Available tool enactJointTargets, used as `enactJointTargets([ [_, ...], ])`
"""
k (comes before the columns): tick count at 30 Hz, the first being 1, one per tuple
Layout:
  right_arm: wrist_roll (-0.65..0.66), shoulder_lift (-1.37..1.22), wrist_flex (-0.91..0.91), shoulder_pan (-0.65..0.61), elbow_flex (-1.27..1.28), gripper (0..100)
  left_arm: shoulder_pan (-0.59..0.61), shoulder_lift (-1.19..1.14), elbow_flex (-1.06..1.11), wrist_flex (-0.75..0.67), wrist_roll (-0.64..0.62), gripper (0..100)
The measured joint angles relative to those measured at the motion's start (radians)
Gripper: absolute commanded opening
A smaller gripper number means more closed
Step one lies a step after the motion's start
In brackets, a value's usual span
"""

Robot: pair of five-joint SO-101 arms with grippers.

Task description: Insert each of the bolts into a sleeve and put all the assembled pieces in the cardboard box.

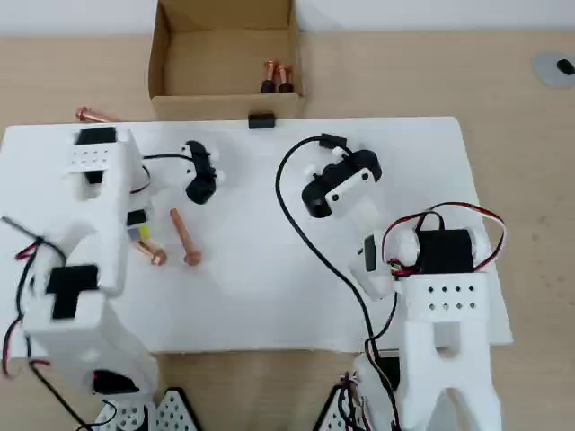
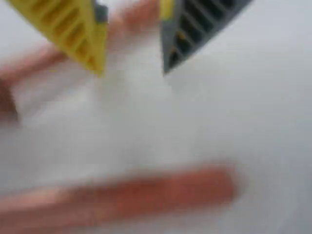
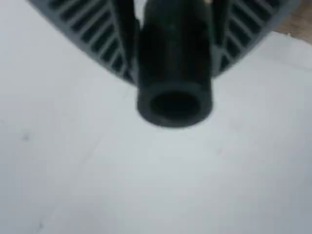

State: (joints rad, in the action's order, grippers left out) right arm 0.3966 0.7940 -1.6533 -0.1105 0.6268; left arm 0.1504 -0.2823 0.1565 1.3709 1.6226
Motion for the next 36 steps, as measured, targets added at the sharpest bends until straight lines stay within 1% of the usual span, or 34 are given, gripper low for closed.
enactJointTargets([
  [5,0.000,0.000,0.000,0.000,0.000,3.7,-0.012,-0.031,-0.023,0.021,0.000,9],
  [8,0.000,0.000,0.000,0.000,0.000,3.7,-0.018,-0.035,-0.063,0.117,0.009,9],
  [15,0.000,0.000,0.000,0.000,0.000,3.7,-0.018,-0.034,-0.285,0.344,0.000,9],
  [18,0.000,0.000,0.000,0.000,0.000,3.7,-0.015,-0.018,-0.296,0.364,0.000,9],
  [22,0.000,0.000,0.009,0.000,0.000,3.7,-0.008,0.078,-0.255,0.367,0.000,9],
  [24,0.000,0.000,0.015,0.000,0.000,3.7,-0.008,0.132,-0.210,0.367,-0.051,9],
  [25,0.000,0.000,0.020,0.000,0.000,3.7,-0.008,0.158,-0.190,0.367,-0.121,9],
  [26,0.000,0.000,0.025,0.000,0.000,3.7,-0.008,0.183,-0.167,0.367,-0.226,9],
  [29,0.000,0.000,0.028,0.000,0.000,3.7,0.026,0.238,-0.117,0.367,-0.582,9],
  [31,0.000,0.000,0.028,0.000,0.000,3.7,0.075,0.252,-0.087,0.342,-0.822,9],
  [34,0.000,0.000,0.028,0.000,0.000,3.7,0.163,0.258,-0.034,0.261,-1.125,9],
  [36,0.000,0.000,0.028,0.000,0.000,3.7,0.221,0.258,0.018,0.216,-1.272,9],
])
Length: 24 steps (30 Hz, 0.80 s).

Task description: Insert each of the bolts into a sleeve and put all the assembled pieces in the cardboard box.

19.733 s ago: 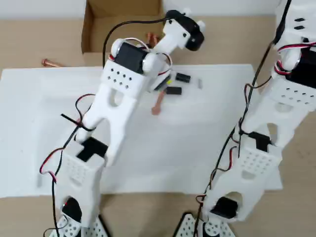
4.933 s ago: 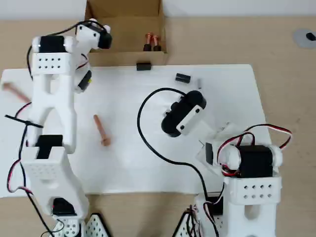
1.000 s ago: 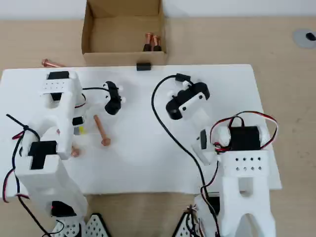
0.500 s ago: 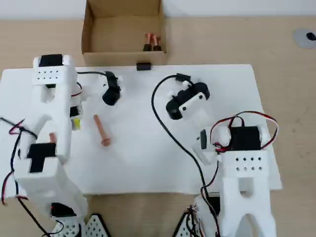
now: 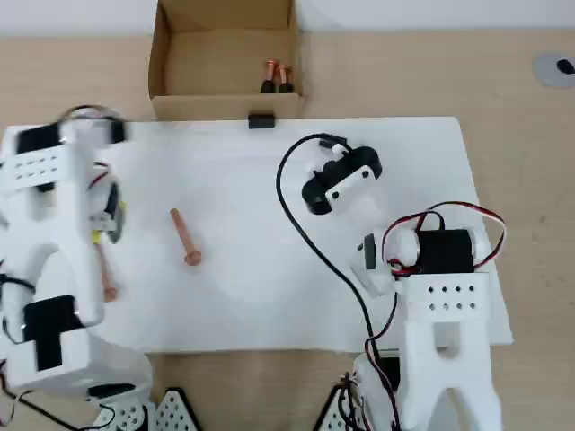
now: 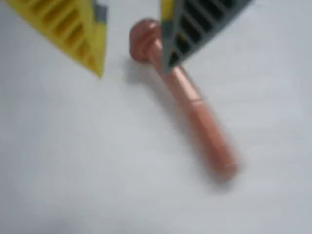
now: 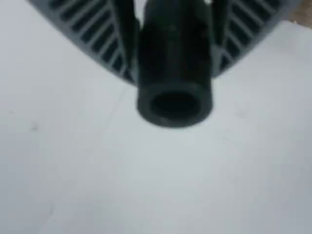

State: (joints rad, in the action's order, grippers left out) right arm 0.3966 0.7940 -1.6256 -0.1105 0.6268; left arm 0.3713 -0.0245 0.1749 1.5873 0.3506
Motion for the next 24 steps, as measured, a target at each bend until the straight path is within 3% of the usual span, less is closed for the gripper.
enactJointTargets([
  [7,0.000,0.000,0.000,0.000,0.000,3.7,0.081,0.000,0.192,-0.037,-0.196,9],
  [18,0.000,0.000,0.008,0.000,0.000,3.7,0.175,0.005,0.232,-0.044,-0.222,9],
  [24,0.000,0.000,0.020,0.000,0.000,3.7,0.176,0.006,0.359,-0.186,-0.222,9],
])
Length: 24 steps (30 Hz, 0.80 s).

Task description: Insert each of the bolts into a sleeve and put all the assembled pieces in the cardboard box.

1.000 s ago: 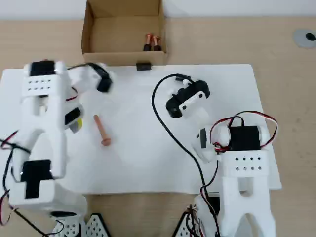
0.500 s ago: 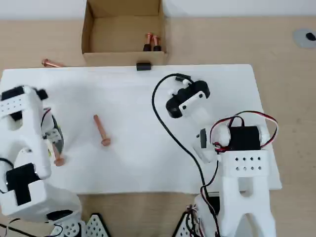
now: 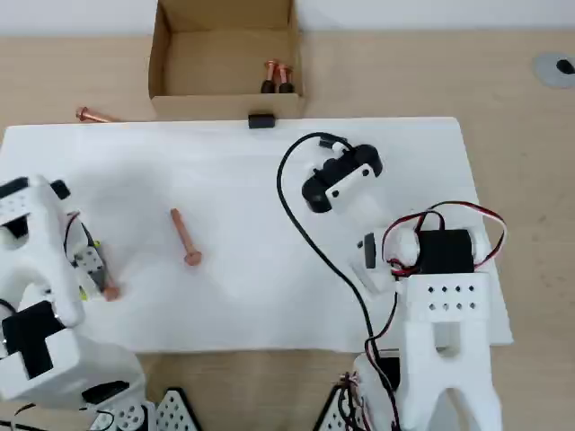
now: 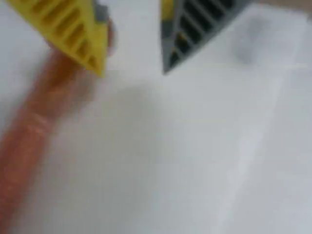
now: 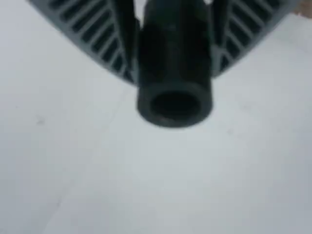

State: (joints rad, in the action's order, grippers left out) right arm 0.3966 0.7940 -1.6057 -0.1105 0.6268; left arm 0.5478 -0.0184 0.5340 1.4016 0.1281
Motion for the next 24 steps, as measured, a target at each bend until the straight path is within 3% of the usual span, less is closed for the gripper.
enactJointTargets([
  [5,0.000,0.000,0.000,0.000,0.000,3.7,-0.061,0.029,0.041,-0.025,0.000,9],
  [15,0.000,0.000,0.000,0.000,0.000,3.7,-0.118,0.026,-0.163,0.167,0.035,9],
  [20,0.000,0.000,0.000,0.000,0.000,3.7,-0.121,0.026,-0.229,0.190,0.074,9],
  [24,0.000,0.000,0.000,0.000,0.000,3.7,-0.141,0.026,-0.212,0.183,0.028,9],
])
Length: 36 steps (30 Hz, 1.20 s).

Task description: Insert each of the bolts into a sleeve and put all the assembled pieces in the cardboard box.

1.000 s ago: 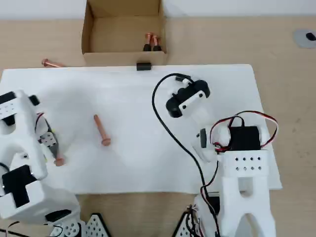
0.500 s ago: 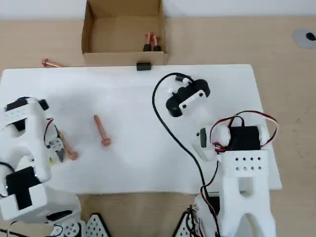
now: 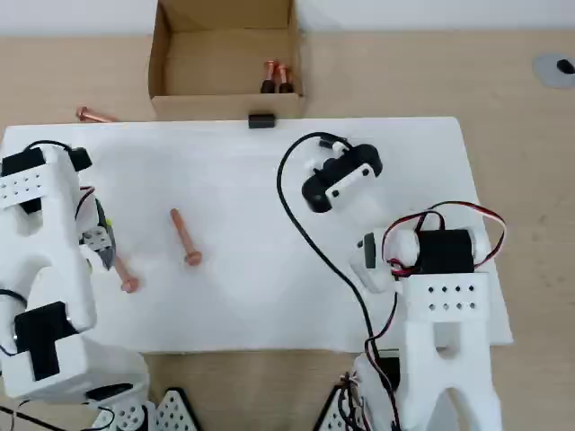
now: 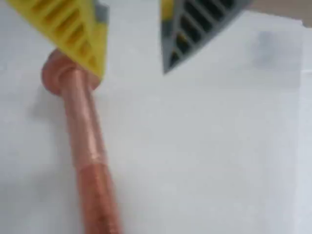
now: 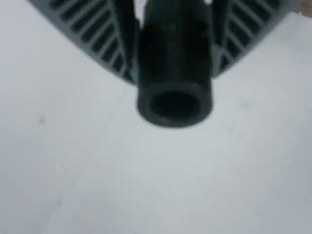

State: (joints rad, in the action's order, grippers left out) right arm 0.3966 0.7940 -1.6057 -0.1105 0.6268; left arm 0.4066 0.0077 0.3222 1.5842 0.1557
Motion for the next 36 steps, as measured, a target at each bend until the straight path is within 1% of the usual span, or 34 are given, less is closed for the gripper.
enactJointTargets([
  [2,0.000,0.000,0.000,0.000,0.000,3.7,-0.021,0.000,0.049,-0.018,-0.041,9],
  [8,0.000,0.000,0.000,0.000,0.000,3.7,-0.077,0.000,0.204,-0.157,-0.146,9],
  [14,0.000,0.000,0.000,0.000,0.000,3.7,-0.089,0.021,0.316,-0.285,-0.236,9],
  [21,0.000,0.000,0.021,0.000,0.002,3.7,-0.098,0.041,0.302,-0.272,-0.236,9],
  [23,0.000,0.000,0.040,0.000,0.017,3.7,-0.117,0.069,0.279,-0.256,-0.190,9],
  [25,0.000,0.000,0.048,0.000,0.018,3.7,-0.152,0.121,0.245,-0.238,-0.109,9],
  [31,0.000,0.000,0.055,-0.025,0.021,3.7,-0.232,0.285,0.238,-0.230,0.222,9],
  [36,0.000,0.000,0.068,-0.029,0.021,3.7,-0.241,0.299,0.267,-0.230,0.361,9],
])
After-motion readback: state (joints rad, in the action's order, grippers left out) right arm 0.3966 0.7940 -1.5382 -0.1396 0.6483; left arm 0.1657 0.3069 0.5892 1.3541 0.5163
